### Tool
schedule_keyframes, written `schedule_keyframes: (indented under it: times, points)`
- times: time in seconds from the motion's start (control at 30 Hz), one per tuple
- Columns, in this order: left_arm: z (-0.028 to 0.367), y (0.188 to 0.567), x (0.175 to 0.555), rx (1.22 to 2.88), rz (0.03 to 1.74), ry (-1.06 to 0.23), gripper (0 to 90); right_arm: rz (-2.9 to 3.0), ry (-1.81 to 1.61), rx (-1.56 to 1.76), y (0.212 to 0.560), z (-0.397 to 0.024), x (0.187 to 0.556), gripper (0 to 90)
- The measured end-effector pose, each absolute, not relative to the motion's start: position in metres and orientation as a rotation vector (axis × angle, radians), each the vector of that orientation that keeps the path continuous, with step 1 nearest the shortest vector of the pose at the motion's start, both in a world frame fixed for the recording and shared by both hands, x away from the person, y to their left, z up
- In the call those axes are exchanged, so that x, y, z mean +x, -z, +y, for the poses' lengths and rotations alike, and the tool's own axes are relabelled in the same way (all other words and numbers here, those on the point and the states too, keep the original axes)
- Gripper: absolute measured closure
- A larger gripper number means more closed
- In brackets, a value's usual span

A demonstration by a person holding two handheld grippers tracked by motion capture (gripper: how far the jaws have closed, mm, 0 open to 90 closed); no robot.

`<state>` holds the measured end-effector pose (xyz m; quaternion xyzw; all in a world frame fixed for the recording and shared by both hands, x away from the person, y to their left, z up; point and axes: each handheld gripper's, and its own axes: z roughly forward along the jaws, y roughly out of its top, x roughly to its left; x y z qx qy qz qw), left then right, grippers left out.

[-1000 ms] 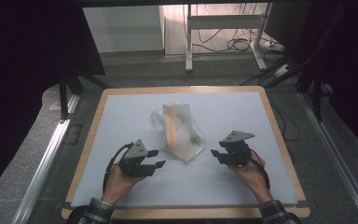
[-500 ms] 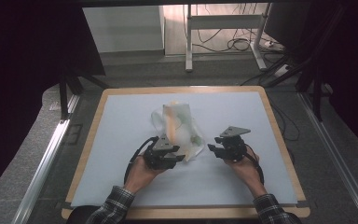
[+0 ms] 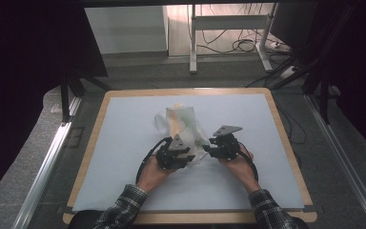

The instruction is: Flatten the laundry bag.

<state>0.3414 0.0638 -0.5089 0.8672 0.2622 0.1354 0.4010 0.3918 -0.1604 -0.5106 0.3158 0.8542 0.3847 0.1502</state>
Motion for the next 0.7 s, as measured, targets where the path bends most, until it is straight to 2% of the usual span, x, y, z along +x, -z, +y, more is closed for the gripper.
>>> schedule_keyframes:
  times: [0.03,0.07,0.1,0.13,0.17,0.27,0.7]
  points:
    - [0.064,0.509,0.341,2.193,0.663,-0.342,66.8,2.454,-1.105,0.907,0.511,-0.160,0.392,59.4]
    - [0.064,0.511,0.342,2.205,0.664,-0.334,70.0,2.468,-1.083,0.909,0.512,-0.156,0.392,67.2]
    - [0.064,0.511,0.342,2.205,0.664,-0.334,73.0,2.468,-1.083,0.909,0.512,-0.156,0.392,67.2]
    - [0.064,0.513,0.342,2.214,0.663,-0.324,75.8,2.479,-1.068,0.910,0.513,-0.154,0.392,75.8]
    - [0.064,0.514,0.342,2.216,0.665,-0.321,79.2,2.477,-1.069,0.921,0.512,-0.153,0.392,80.2]
    - [0.065,0.515,0.342,2.232,0.659,-0.325,89.3,2.493,-1.082,0.917,0.509,-0.153,0.390,86.9]
    - [0.101,0.498,0.341,2.159,0.732,-0.368,90.0,2.467,-1.133,0.948,0.494,-0.171,0.389,87.5]
